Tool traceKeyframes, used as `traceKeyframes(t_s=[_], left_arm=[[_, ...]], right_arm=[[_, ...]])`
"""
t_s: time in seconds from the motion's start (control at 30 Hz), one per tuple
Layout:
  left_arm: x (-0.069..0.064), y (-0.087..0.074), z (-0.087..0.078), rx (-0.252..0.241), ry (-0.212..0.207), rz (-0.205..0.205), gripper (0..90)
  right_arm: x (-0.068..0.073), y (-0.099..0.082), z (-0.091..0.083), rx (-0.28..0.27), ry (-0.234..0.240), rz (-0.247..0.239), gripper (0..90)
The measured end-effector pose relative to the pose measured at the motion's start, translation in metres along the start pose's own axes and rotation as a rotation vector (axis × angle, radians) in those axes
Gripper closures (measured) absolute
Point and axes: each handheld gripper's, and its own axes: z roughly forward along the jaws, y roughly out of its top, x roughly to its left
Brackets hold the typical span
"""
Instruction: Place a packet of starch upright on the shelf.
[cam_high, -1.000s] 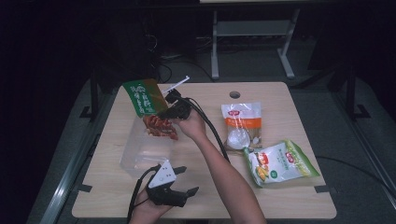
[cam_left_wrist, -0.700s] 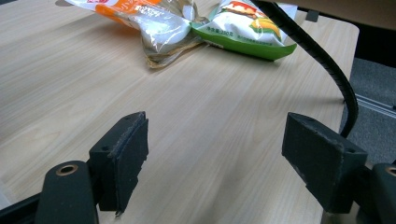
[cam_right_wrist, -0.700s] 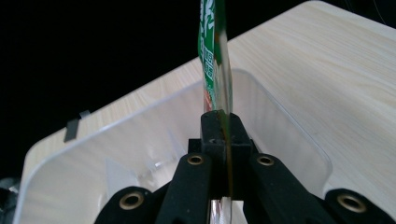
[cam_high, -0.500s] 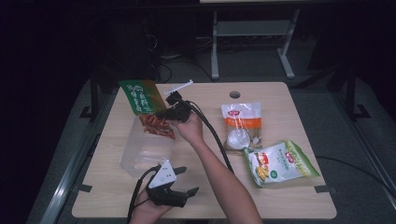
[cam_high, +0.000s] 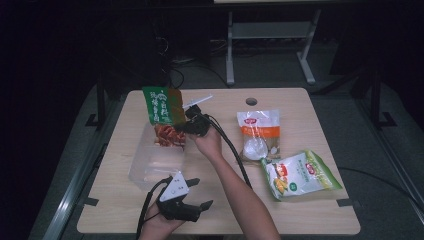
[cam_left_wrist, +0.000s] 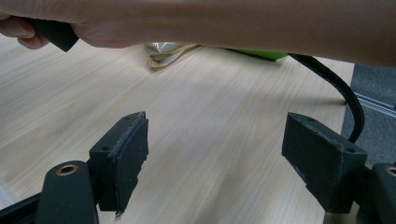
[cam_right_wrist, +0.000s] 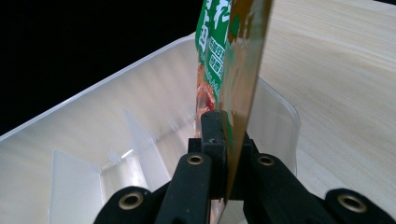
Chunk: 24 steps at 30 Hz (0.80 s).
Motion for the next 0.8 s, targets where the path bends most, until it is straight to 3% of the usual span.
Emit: traceKeyframes(t_s=[0.13,0.17,0.27,0.4,0.5,0.8], left_arm=[[0.0,0.0,0.0,0.0,-0.001,-0.001,22.2],[0.0,0.0,0.0,0.0,0.002,-0.001,22.2],[0.001,0.0,0.0,0.001,0.003,-0.002,22.2],[0.0,0.0,0.0,0.001,0.004,-0.002,22.1],[0.0,0.0,0.001,0.005,0.004,0.001,22.0],[0.001,0.0,0.002,0.019,0.004,0.008,21.9]], right_arm=[[0.001,0.001,-0.001,0.005,-0.002,-0.002,87.4],[0.0,0.002,-0.004,0.0,-0.007,-0.002,81.8],[0.0,0.003,-0.009,-0.007,-0.004,0.004,77.1],[0.002,0.007,-0.025,-0.004,-0.029,-0.018,66.8],[0.001,0.006,-0.034,0.002,-0.02,-0.021,62.3],[0.004,0.003,-0.06,-0.003,-0.008,-0.042,54.7]])
